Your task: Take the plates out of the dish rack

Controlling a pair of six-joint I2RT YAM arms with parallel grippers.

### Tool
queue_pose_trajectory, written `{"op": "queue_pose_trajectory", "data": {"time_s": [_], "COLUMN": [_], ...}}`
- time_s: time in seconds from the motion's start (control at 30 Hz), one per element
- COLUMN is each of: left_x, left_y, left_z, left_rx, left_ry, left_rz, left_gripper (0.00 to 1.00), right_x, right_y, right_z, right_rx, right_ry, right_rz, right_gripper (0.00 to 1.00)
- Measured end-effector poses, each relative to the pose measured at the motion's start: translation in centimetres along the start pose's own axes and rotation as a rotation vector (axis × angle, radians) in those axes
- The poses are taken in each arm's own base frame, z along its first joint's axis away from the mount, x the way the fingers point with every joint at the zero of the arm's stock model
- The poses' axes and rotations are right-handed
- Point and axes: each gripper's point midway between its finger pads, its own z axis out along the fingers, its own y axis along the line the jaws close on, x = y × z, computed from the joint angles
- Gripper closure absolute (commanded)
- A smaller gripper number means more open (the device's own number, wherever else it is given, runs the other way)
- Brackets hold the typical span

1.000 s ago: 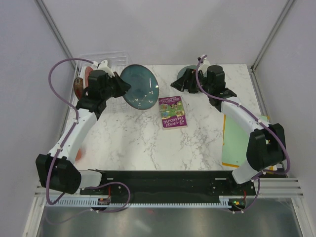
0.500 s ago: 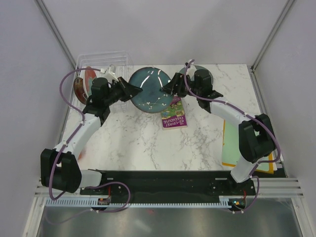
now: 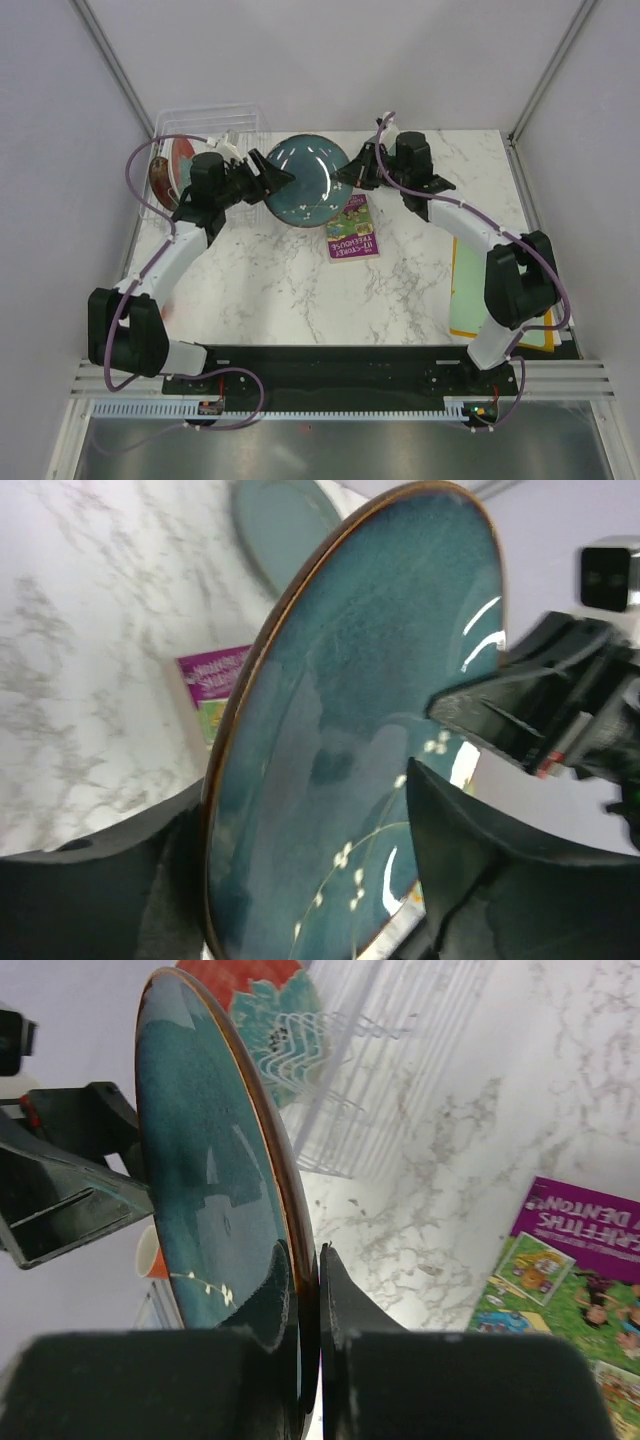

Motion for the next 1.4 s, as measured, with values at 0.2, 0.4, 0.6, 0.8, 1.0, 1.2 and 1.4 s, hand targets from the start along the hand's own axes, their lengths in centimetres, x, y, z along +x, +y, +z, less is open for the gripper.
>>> {"op": "queue_pose_trajectory", "data": {"time_s": [0.2, 0.4, 0.6, 0.8, 1.0, 1.2, 1.4], "left_x": [-4.1, -10.0, -13.7, -15.1, -15.4, -15.4, -15.4], "left_y": [2.0, 3.3, 6.0, 8.6, 9.9, 9.9, 9.9], "left_z": [-0.7, -4.7, -7.7, -8.6, -8.7, -8.6, -8.7], "left_rx": [-0.212, -0.443, -0.702, -0.870, -0.930, -0.931, -0.930], "left_ry": [-0.130, -0.349, -0.454, -0.452, -0.435, -0.436, -0.436], "left_rz": [0.182, 0.404, 0.589, 0.711, 0.749, 0.750, 0.750], "left_gripper": [0.20, 0.10, 0.05, 0.02, 0.01, 0.01, 0.01], "right_x": [-4.4, -10.9, -10.4, -11.4, -11.1, -10.4, -9.6], "right_y": [-7.1, -21.4, -30.1, -31.6, -32.4, -33.1, -34.1], "right_z": [-2.4, -6.3, -6.6, -3.6, -2.6, -2.7, -3.6], "right_rx": [0.252, 0.586, 0.730, 0.665, 0.640, 0.640, 0.635], "right_ry": [-0.069, -0.199, -0.172, -0.177, -0.180, -0.196, -0.216], "right_rz": [-0.033, 0.034, 0.114, 0.151, 0.195, 0.238, 0.305], "right_gripper": [1.00, 1.00, 1.00, 1.00, 1.00, 1.00, 1.00]}}
